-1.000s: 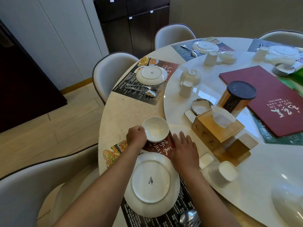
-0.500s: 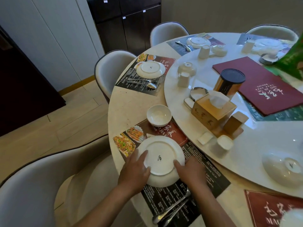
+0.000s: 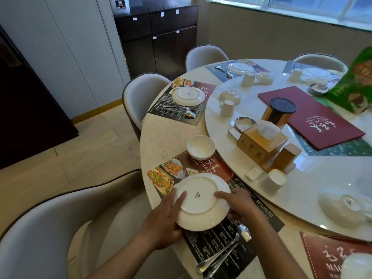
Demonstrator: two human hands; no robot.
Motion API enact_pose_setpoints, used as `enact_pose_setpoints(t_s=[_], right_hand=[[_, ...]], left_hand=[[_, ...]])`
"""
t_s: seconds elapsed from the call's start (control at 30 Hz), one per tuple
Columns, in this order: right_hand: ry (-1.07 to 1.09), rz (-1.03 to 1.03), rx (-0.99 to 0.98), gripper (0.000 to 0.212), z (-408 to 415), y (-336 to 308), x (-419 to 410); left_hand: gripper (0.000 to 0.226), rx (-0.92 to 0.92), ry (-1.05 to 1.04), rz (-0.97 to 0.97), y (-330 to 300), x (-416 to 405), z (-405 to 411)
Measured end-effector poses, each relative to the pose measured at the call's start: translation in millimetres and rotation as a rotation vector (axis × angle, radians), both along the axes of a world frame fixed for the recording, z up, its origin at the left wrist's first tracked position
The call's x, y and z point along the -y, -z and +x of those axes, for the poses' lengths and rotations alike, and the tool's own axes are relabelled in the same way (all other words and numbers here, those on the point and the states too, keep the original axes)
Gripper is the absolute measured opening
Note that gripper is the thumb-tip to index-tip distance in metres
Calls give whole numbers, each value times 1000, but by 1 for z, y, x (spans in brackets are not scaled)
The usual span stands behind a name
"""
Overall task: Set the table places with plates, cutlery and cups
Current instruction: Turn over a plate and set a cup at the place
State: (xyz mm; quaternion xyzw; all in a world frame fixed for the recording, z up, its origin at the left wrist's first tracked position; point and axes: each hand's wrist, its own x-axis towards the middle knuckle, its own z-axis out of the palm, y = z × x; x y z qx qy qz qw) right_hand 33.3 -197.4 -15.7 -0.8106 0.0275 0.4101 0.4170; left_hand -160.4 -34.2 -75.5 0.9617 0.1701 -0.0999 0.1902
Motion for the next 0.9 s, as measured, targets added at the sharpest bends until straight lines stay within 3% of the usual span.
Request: enact_pose_setpoints(t_s=[0.17,0.33,0.47,0.67,0.9], right_hand=[[-126,86,152,65,-22,-18,-1],[-218,152,226,35,-21,-31,6],[-168,234,223,58,-20,-36,4],[-132,167,276,59,-9,-13,0],[-267,53,309,26,3,15,-3]], left_hand=[[72,277,-90,-37,-4,0,-18],[30,416,-136,-23,-29,-12,-21],[13,363,-160,-66,-53,-29,-3],[40,285,-379,-347,-45,-47,21],[43,179,-487,-502,-20,-57,38]])
